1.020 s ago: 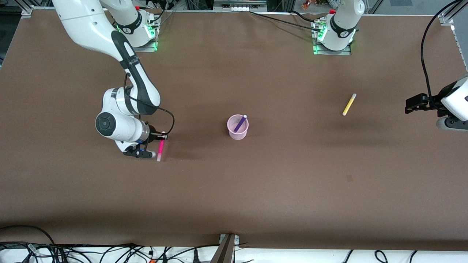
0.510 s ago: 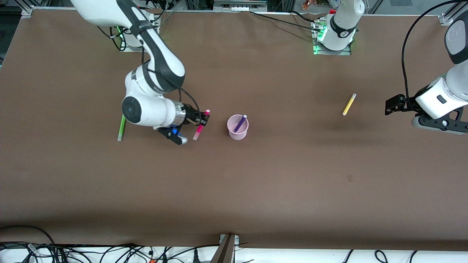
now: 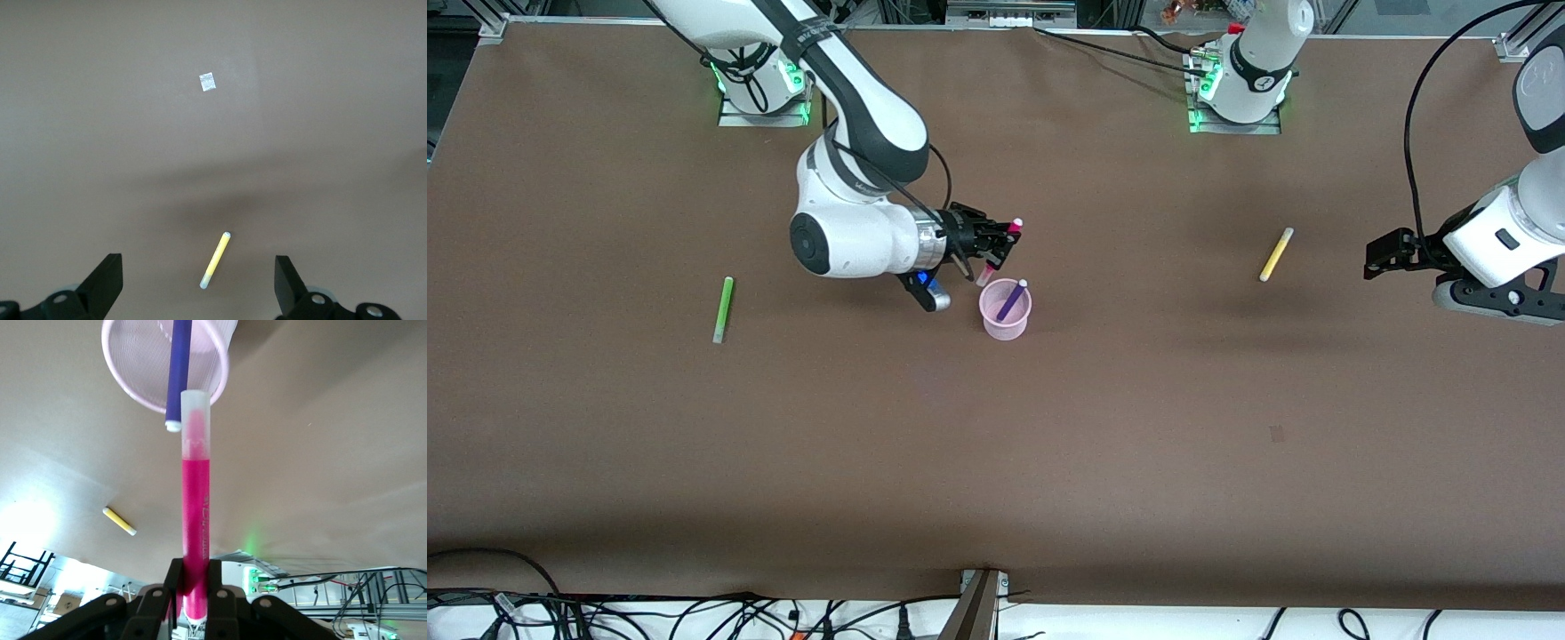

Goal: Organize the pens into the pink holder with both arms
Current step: 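Carry the pink highlighter over the pink cup with the right gripper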

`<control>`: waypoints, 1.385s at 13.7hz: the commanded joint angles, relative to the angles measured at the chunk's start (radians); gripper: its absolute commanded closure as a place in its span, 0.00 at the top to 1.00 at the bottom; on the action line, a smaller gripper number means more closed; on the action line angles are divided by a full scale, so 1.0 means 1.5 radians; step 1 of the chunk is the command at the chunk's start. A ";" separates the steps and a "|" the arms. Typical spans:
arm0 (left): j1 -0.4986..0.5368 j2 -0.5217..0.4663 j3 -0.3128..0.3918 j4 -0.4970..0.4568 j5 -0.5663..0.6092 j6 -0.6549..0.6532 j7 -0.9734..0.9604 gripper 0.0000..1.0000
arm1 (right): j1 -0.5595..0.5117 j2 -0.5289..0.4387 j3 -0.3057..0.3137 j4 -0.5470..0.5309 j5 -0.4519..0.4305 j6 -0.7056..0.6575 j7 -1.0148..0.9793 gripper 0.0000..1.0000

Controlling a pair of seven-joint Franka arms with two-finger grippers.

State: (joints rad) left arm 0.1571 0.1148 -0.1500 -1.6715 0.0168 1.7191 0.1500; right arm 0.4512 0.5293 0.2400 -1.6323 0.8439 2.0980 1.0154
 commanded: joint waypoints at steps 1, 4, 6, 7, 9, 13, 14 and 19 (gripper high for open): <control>0.004 -0.024 -0.004 -0.020 -0.016 -0.003 -0.005 1.00 | 0.007 0.023 0.000 0.026 0.014 0.025 0.041 0.00; 0.001 -0.027 -0.009 -0.020 -0.016 -0.006 -0.011 1.00 | 0.008 0.056 -0.001 0.053 0.007 0.082 0.162 0.00; 0.001 -0.027 -0.016 -0.020 -0.016 -0.012 -0.026 1.00 | 0.017 0.067 -0.002 0.056 0.011 0.120 0.196 0.00; 0.001 -0.027 -0.018 -0.020 -0.016 -0.012 -0.026 1.00 | 0.020 0.069 -0.001 0.056 0.011 0.143 0.220 0.00; 0.001 -0.027 -0.018 -0.020 -0.013 -0.011 -0.027 1.00 | 0.029 0.079 -0.001 0.066 0.007 0.157 0.246 0.00; 0.003 -0.021 -0.018 -0.021 -0.012 -0.011 -0.027 1.00 | 0.039 0.101 -0.003 0.089 0.009 0.181 0.255 0.00; 0.003 -0.022 -0.018 -0.021 -0.011 -0.011 -0.027 1.00 | 0.040 0.104 -0.003 0.089 0.008 0.188 0.255 0.00; 0.005 -0.018 -0.016 -0.022 -0.007 -0.010 -0.026 1.00 | 0.039 0.117 -0.004 0.090 0.007 0.200 0.255 0.00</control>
State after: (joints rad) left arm 0.1573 0.1017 -0.1723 -1.6875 0.0166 1.7069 0.1173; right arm 0.5015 0.6813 0.2379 -1.5290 0.8494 2.3816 1.3794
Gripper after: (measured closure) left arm 0.000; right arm 0.824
